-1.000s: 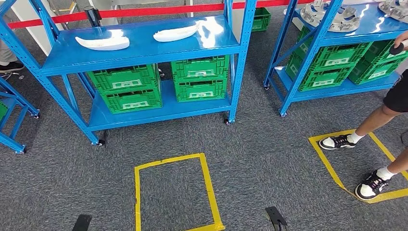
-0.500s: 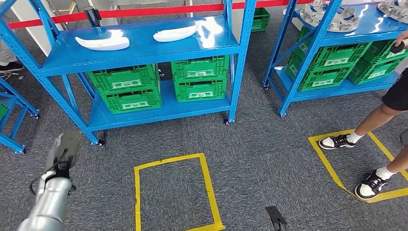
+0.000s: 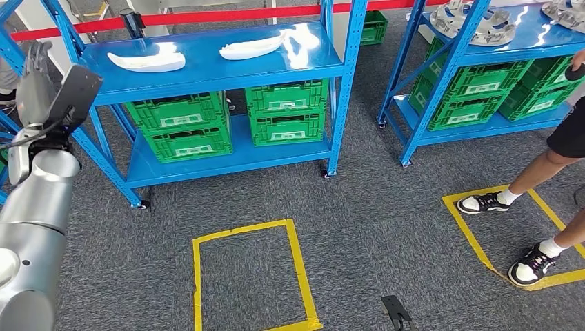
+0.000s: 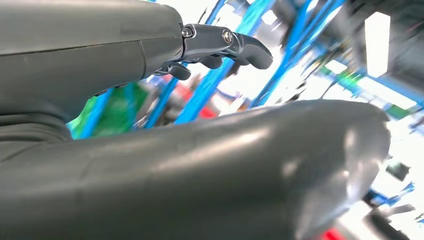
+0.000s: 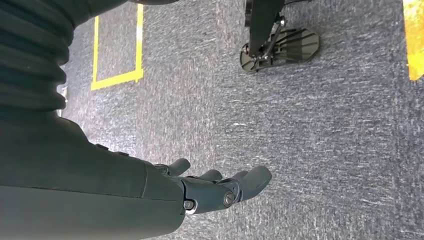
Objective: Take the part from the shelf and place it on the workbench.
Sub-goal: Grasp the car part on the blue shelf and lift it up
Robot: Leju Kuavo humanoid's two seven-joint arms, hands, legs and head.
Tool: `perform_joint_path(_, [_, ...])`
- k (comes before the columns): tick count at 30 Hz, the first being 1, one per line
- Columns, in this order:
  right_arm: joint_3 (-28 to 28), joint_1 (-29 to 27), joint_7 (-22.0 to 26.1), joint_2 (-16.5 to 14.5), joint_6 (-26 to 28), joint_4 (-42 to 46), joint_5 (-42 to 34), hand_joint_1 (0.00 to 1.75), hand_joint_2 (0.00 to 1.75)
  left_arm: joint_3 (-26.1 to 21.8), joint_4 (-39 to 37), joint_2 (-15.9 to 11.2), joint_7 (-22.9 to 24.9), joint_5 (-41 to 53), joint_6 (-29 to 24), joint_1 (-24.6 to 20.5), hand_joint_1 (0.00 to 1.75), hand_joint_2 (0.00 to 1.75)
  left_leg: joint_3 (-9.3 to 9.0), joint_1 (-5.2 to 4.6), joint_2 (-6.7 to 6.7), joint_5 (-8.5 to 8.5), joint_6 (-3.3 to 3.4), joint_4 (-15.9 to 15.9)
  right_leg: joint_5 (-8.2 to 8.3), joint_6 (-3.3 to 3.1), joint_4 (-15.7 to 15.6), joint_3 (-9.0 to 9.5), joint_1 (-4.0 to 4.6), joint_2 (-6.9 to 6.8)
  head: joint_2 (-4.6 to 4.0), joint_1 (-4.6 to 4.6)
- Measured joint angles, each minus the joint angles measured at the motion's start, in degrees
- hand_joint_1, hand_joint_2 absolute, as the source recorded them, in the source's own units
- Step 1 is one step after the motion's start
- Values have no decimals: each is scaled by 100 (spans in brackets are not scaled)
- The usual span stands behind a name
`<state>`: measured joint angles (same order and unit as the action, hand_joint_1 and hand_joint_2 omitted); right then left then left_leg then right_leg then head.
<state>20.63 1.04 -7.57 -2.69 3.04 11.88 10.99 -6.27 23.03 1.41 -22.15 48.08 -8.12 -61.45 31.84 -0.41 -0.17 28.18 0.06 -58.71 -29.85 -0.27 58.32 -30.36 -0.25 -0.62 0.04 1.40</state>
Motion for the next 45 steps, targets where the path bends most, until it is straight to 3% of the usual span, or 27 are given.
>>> perform_joint_path(10, [-17, 39, -67, -88, -91, -66, 472, 0, 0, 841, -17, -58, 149, -79, 139, -217, 0, 0, 2, 1, 0, -2, 0, 1, 0, 0, 1, -1, 0, -1, 0, 0])
perform_joint_path(31, [-17, 71, -43, -144, -100, -132, 483, 0, 0, 1327, -62, -148, 328, -199, 64, -240, 0, 0, 15, -21, 0, 2, 7, -19, 13, 18, -2, -8, -27, -1, 0, 0])
perform_joint_path(35, [-17, 75, -32, -172, -115, -137, 464, 0, 0, 1412, -63, -221, 327, -205, 25, -260, 0, 0, 41, -44, -5, 12, 42, -30, 26, 51, -10, -11, -39, -3, 0, -1])
perform_joint_path(38, [-17, 78, -33, -180, -122, -138, 472, 0, 0, 1441, -53, -264, 309, -221, 23, -278, 0, 0, 19, -25, -12, 2, 139, 51, 87, 109, 79, -23, -48, -4, 0, 1])
perform_joint_path(40, [-17, 89, -37, -180, -125, -139, 477, 0, 0, 1468, -34, -275, 284, -250, 21, -306, 0, 0, -50, 6, -18, -20, 192, 109, -20, 133, 368, -185, -52, 18, 0, 8])
perform_joint_path(43, [-17, 87, -33, -179, -118, -139, 484, 0, 0, 1514, -27, -279, 267, -291, 15, -329, 0, 0, -60, 20, -38, -7, 205, 124, -387, 181, 1373, -817, -73, 44, 0, 14])
perform_joint_path(44, [-17, 80, -27, -178, -115, -139, 485, 0, 0, 1533, -28, -279, 264, -300, 14, -320, 0, 0, -72, 25, -52, 10, 193, 121, -406, 194, 1591, -1003, -80, 46, 0, 13])
perform_joint_path(45, [-17, 75, -16, -175, -112, -139, 487, 0, 0, 1549, -29, -279, 261, -308, 14, -310, 0, 0, -93, 36, -68, 34, 172, 114, -310, 204, 1608, -1099, -87, 46, 0, 14])
